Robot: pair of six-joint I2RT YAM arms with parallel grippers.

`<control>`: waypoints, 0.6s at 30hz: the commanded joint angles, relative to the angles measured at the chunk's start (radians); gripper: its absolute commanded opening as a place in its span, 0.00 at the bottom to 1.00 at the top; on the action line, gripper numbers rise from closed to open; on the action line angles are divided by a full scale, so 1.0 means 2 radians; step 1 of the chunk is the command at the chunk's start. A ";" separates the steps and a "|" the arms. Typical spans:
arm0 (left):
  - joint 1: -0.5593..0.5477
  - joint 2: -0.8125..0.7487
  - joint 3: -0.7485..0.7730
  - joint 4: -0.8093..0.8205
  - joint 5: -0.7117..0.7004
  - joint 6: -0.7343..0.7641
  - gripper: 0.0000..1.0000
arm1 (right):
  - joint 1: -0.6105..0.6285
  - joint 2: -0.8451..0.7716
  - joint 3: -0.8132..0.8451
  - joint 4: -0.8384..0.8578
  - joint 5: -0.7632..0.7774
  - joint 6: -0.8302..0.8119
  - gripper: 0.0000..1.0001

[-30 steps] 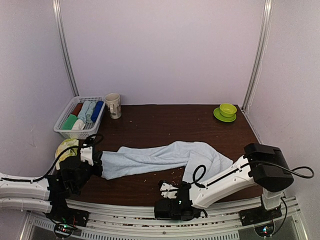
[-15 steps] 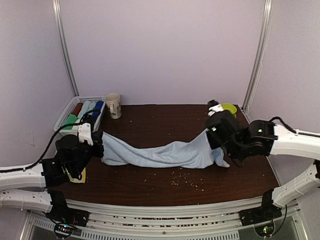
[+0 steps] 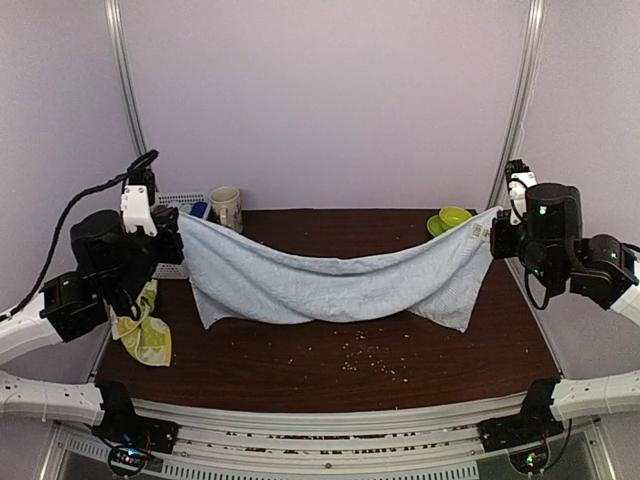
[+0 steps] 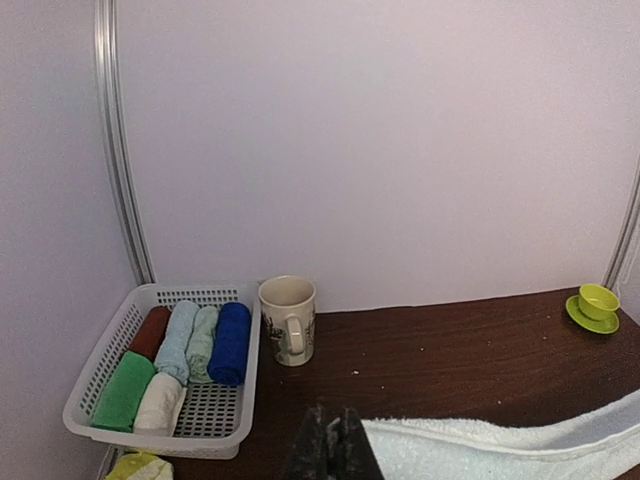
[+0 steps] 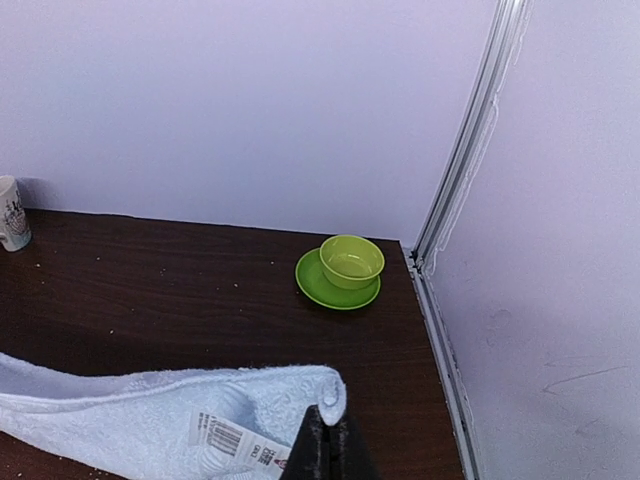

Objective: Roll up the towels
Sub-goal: Flatten out the towel at the center of the board.

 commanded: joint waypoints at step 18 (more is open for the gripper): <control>0.051 0.091 0.078 -0.127 0.089 -0.046 0.00 | -0.132 0.103 -0.030 0.047 -0.004 0.020 0.00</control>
